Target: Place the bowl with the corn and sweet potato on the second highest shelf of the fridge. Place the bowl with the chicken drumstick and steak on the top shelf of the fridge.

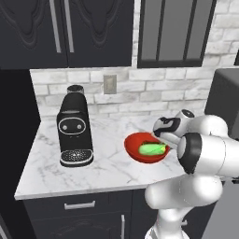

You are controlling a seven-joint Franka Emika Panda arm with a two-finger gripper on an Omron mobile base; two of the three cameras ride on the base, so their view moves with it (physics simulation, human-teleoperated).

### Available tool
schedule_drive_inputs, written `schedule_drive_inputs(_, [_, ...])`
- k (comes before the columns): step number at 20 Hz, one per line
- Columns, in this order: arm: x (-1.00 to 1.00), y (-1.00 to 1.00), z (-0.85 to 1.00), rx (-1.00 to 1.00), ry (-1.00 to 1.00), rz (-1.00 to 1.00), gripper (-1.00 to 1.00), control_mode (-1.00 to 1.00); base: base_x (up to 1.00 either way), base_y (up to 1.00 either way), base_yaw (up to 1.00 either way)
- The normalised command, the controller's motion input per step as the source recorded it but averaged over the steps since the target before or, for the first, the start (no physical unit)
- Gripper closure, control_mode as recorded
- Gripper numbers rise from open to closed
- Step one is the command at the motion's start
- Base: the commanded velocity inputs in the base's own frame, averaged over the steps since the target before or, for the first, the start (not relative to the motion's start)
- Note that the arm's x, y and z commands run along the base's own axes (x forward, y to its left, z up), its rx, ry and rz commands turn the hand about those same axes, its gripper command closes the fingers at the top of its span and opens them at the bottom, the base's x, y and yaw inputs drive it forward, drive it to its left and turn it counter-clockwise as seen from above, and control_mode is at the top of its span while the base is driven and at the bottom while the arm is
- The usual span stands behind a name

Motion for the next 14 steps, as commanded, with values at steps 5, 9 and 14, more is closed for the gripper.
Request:
schedule_drive_inputs(5, [0.06, 0.07, 0.0, 0.0, 0.0, 0.0, 1.0, -1.0, 0.0, 0.0, 0.0])
schedule_drive_inputs(9, [0.0, 0.0, 0.0, 0.0, 0.0, 0.0, 1.0, -1.0, 0.0, 0.0, 0.0])
schedule_drive_inputs(14, [-0.09, 0.03, 0.07, 0.0, -0.03, 0.0, 1.0, -1.0, 0.0, 0.0, 0.0])
